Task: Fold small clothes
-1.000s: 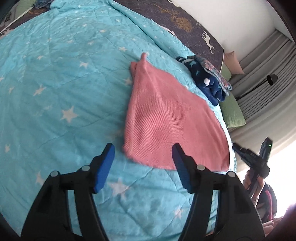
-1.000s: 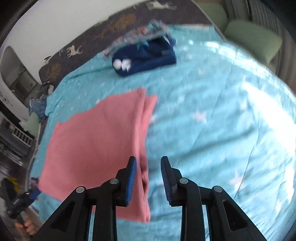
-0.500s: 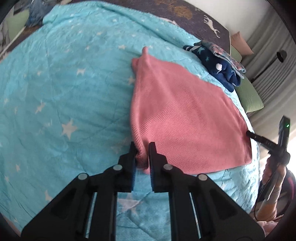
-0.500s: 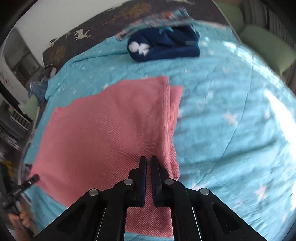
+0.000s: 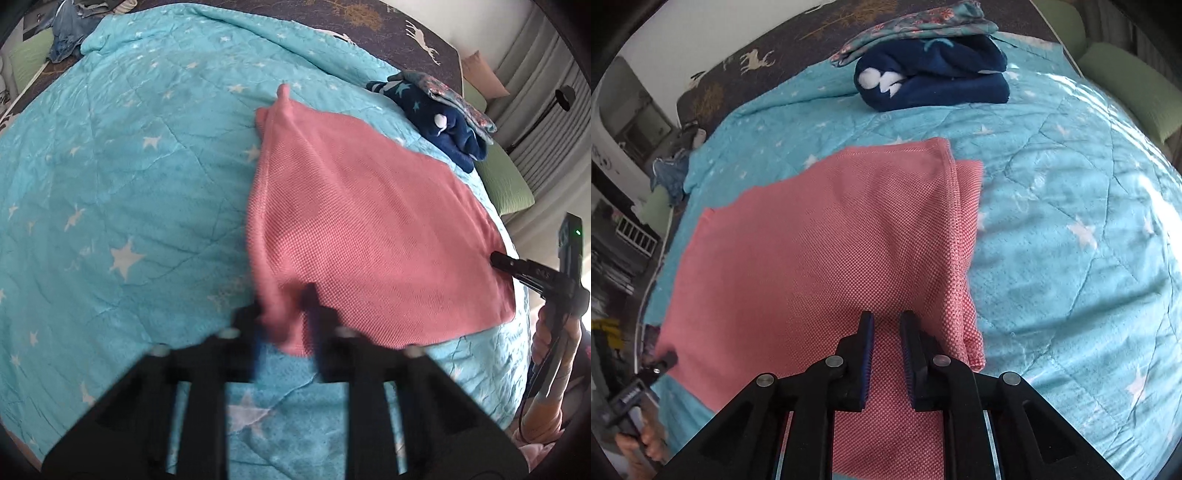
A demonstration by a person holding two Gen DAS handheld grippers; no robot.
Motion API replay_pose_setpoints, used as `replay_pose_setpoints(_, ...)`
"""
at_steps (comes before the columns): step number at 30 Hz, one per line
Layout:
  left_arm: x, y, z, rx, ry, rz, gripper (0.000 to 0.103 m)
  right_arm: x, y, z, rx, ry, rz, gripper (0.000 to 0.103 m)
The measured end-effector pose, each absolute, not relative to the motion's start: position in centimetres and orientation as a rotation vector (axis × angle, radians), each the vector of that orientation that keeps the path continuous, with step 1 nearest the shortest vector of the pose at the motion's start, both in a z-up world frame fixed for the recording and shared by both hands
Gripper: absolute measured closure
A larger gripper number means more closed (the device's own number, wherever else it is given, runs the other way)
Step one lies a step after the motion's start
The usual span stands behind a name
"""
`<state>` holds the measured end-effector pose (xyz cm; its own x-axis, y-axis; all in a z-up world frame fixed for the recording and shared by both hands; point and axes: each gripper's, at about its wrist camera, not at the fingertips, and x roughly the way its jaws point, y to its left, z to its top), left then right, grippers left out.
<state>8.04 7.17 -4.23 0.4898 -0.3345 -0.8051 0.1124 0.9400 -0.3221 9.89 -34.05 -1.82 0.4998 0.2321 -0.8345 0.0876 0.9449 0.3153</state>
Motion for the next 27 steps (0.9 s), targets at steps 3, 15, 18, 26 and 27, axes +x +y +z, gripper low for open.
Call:
replay_pose_setpoints(3, 8.0, 7.3, -3.4, -0.251, 1.000, -0.290, 0.090, 9.0, -31.9, -0.2, 0.242, 0.994, 0.154, 0.086)
replay_pose_setpoints(15, 7.8, 7.0, -2.1, -0.218, 0.966, -0.283, 0.081, 6.8, -17.1, -1.2, -0.128, 1.049, 0.522, 0.072)
replay_pose_setpoints(18, 7.5, 8.3, -2.1, -0.256, 0.954, -0.266, 0.053, 7.1, -14.2, -1.0, -0.180, 1.037, 0.578, 0.064)
replay_pose_setpoints(26, 6.2, 13.9, -3.0, -0.362, 0.919, -0.153, 0.043, 6.9, -6.5, -1.3, -0.336, 0.986, 0.691, 0.050)
replay_pose_setpoints(27, 6.0, 14.6, -3.3, -0.378, 0.919, -0.141, 0.043, 6.9, -5.6, -1.4, -0.361, 0.977, 0.694, 0.048)
